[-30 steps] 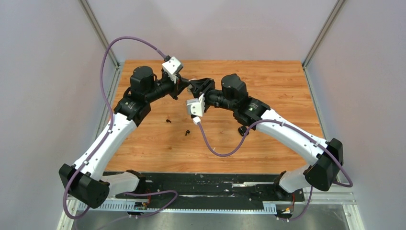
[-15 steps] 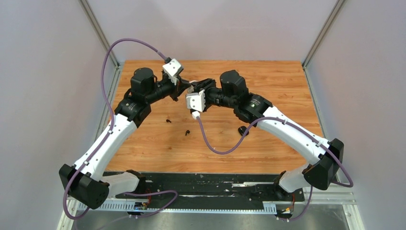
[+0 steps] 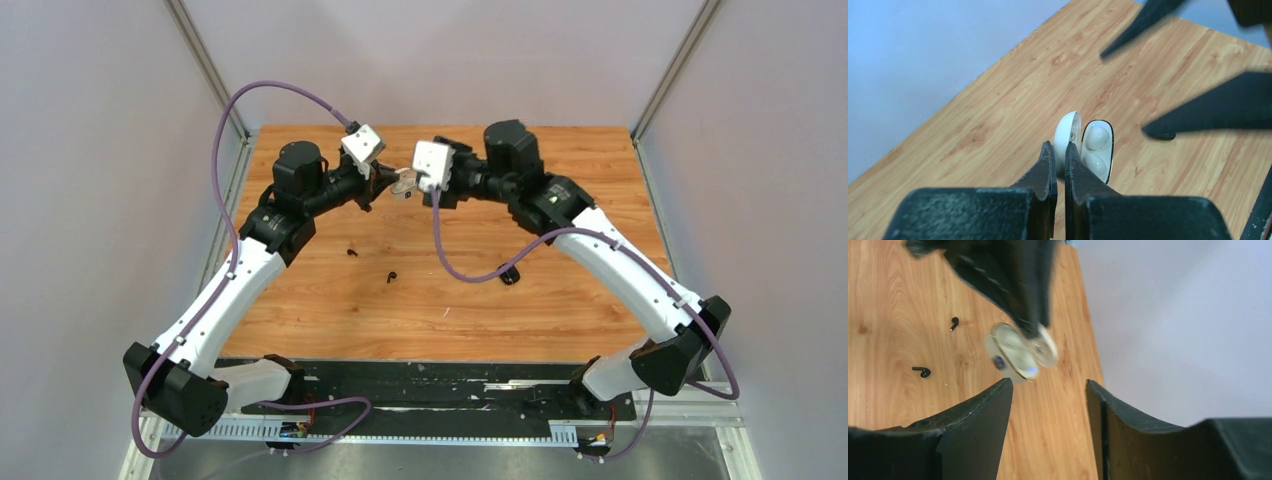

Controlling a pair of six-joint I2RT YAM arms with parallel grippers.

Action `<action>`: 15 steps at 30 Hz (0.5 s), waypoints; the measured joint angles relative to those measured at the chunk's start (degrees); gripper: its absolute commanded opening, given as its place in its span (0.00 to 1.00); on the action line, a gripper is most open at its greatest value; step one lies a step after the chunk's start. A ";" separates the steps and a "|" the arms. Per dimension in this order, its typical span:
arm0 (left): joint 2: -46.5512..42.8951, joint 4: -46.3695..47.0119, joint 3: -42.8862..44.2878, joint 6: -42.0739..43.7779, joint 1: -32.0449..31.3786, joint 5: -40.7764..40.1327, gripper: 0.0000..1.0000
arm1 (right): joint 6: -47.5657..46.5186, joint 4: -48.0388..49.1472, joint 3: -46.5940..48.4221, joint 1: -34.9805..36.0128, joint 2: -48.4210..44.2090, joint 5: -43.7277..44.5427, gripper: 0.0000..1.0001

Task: Insert the wireless bluetooth earbuds into the charging case
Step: Place the earbud in the charging case, then close the charging case.

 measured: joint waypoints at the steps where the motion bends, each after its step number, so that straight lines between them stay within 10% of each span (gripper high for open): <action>1: 0.00 0.00 0.00 0.55 0.00 0.37 0.00 | 3.28 -1.16 1.44 -1.75 0.00 -1.01 0.59; 15: 0.07 9.14 -0.02 2.58 0.00 12.37 0.00 | 28.89 -11.06 5.53 -20.63 3.32 -39.15 0.54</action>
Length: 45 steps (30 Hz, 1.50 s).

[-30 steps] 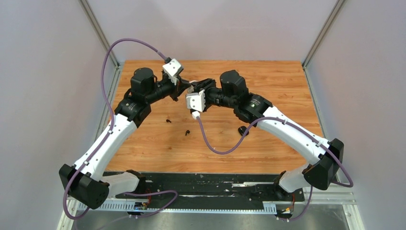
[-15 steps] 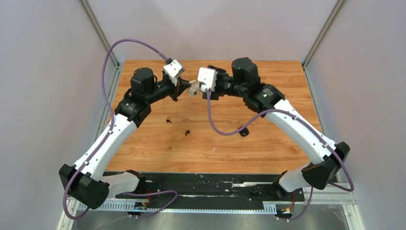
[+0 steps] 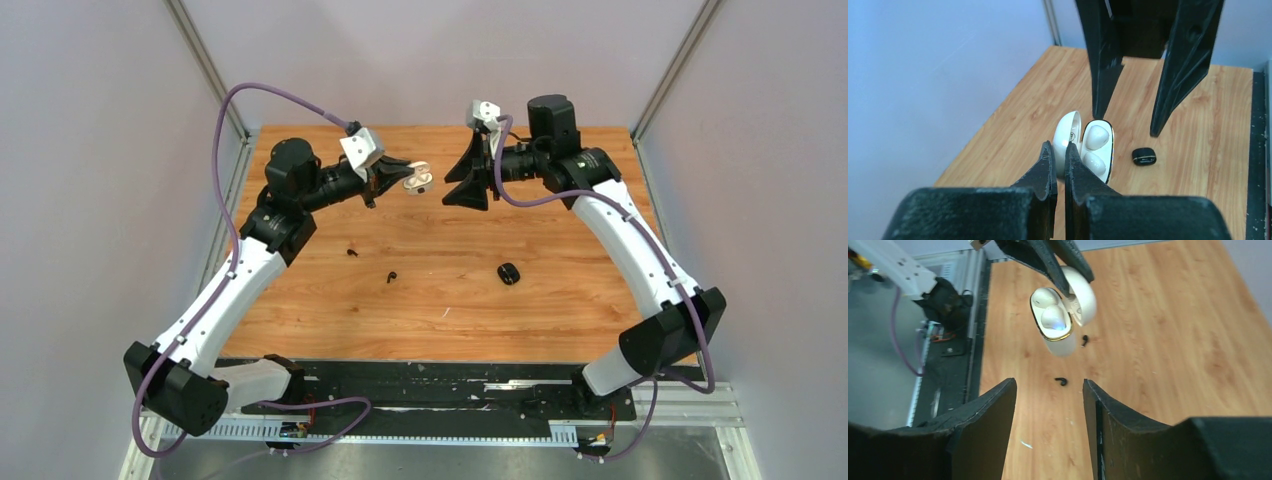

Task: Insert the wireless bluetooth earbuds into the charging case
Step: Close the charging case.

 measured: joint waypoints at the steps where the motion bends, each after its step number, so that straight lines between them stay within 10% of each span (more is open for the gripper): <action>1: 0.09 1.09 0.00 -0.28 0.00 0.98 0.00 | 0.31 -0.13 0.00 0.17 0.66 -1.68 0.55; 18: 1.97 4.11 1.84 -4.31 0.00 8.61 0.00 | 9.92 3.34 1.88 0.50 6.12 -13.42 0.56; 34: 3.39 4.83 1.84 -6.47 0.07 7.54 0.00 | 17.33 8.28 1.97 0.68 7.30 -13.79 0.10; 45: 3.39 2.08 3.69 -6.60 0.24 4.72 0.66 | 18.86 9.29 1.14 0.87 7.74 -14.08 0.00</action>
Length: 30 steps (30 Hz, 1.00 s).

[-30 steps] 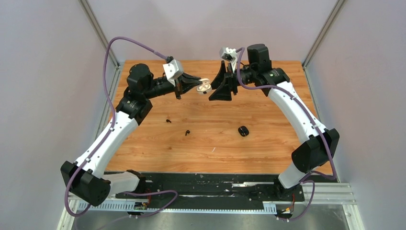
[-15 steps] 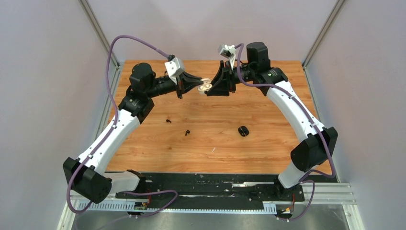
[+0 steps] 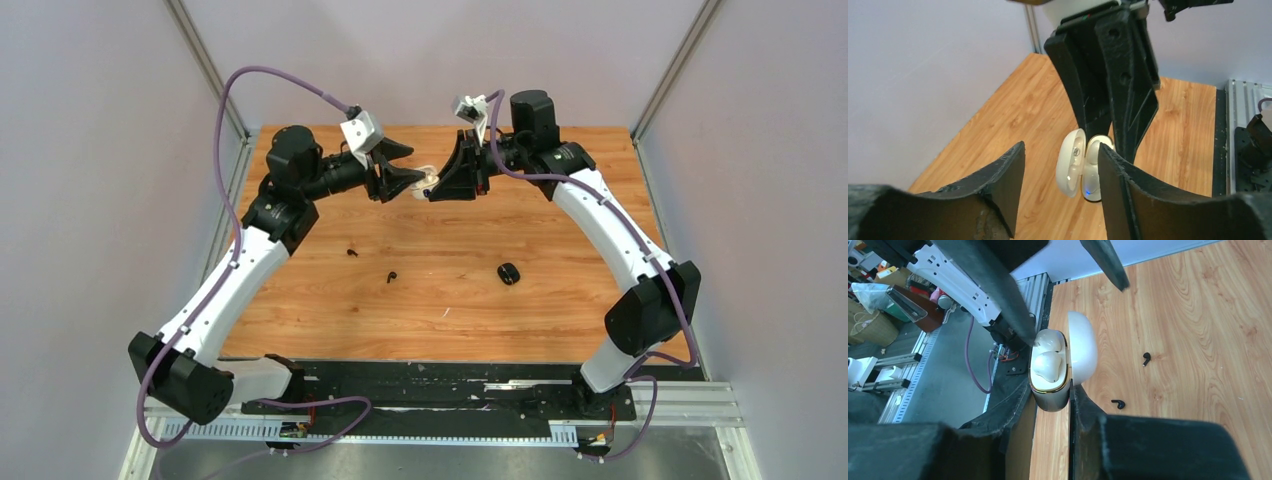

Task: Insert the wireless bluetooth earbuds into the charging case
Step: Close the charging case.

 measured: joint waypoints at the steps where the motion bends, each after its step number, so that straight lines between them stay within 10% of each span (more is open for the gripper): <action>1: -0.09 -0.98 0.92 0.00 -0.04 -0.02 0.71 | -0.04 0.07 -0.02 0.02 0.11 0.17 0.00; 12: 4.15 -6.29 12.72 -14.19 5.97 9.53 0.89 | -2.56 0.50 -0.33 0.00 0.31 1.55 0.00; 30: 13.20 -16.41 14.23 -12.24 5.42 21.68 0.80 | -3.63 0.44 0.50 0.00 3.13 4.52 0.00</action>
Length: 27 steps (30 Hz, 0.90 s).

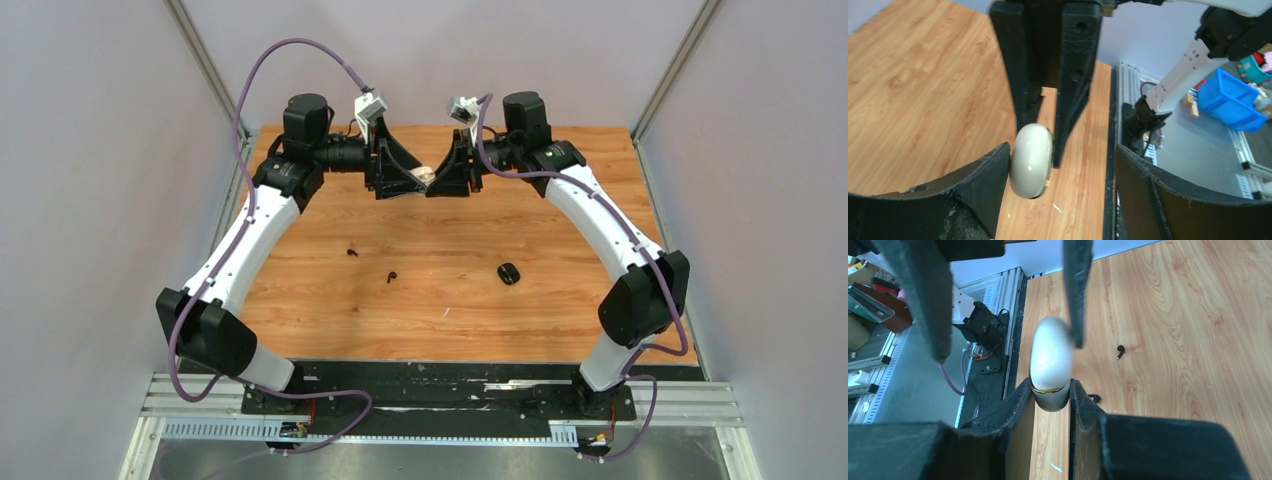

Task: Insert the wireless bluetooth earbuds into the charging case
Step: Close the charging case, then place the charging case at the center of the board.

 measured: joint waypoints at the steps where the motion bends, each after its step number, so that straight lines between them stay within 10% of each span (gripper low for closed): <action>1: 0.00 -0.61 0.22 0.61 -0.07 0.46 0.79 | 0.00 0.00 0.09 0.00 0.17 0.09 0.00; 13: -0.39 -5.90 0.94 7.02 -0.48 -2.12 0.86 | 3.08 1.38 -1.60 -1.25 1.22 1.70 0.00; 27: -8.72 -11.76 -5.60 11.87 0.46 -16.28 0.88 | 13.84 -6.80 -18.93 -22.47 10.03 14.12 0.00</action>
